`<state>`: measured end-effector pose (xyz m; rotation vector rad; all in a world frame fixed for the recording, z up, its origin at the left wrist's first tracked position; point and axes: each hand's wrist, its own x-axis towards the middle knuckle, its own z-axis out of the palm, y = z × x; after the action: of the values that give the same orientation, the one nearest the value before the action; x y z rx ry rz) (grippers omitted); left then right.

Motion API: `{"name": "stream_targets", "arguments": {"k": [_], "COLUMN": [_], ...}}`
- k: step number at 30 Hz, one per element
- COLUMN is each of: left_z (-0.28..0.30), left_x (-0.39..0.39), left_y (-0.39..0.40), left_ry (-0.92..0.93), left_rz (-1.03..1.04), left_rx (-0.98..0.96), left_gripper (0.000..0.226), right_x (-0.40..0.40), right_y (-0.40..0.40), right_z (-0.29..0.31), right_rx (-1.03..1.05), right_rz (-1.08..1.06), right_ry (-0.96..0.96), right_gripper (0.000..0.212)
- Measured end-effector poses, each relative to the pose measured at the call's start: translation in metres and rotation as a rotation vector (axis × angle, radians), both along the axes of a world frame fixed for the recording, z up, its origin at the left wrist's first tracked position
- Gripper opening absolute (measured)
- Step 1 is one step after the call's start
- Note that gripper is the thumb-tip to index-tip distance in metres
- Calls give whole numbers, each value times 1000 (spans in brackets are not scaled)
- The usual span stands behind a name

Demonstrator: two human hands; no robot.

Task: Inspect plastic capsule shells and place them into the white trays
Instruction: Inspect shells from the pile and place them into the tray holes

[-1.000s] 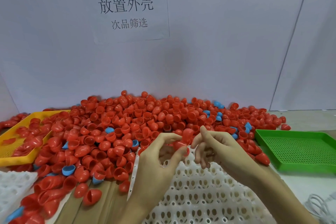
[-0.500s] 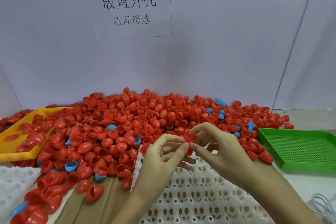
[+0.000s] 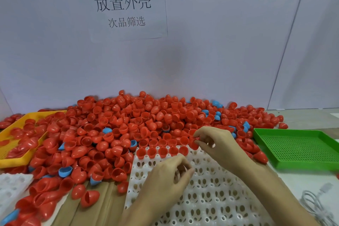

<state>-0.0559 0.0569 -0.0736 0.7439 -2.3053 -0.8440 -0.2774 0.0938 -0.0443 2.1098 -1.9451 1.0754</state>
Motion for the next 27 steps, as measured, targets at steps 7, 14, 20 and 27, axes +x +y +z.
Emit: {"name": "stream_targets", "arguments": {"k": [7,14,20,27], "left_z": [10,23,25,16], "left_x": [1,5,4,0], "left_y": [1,-1,-1,0], "left_ry": [360,561,539,480], "left_rz": [72,-54,-109,-67], "left_rx": [232,501,551,501], "left_gripper": [37,24,22,18], "right_x": [22,28,27,25], "right_y": [20,25,24,22], "right_z": [16,23,21,17], "right_rx": [-44,-144,-165,-2], "right_rz": [226,232,223,195], "right_ry": [-176,-325,-359,-273], "right_gripper": [19,18,18,19]}}
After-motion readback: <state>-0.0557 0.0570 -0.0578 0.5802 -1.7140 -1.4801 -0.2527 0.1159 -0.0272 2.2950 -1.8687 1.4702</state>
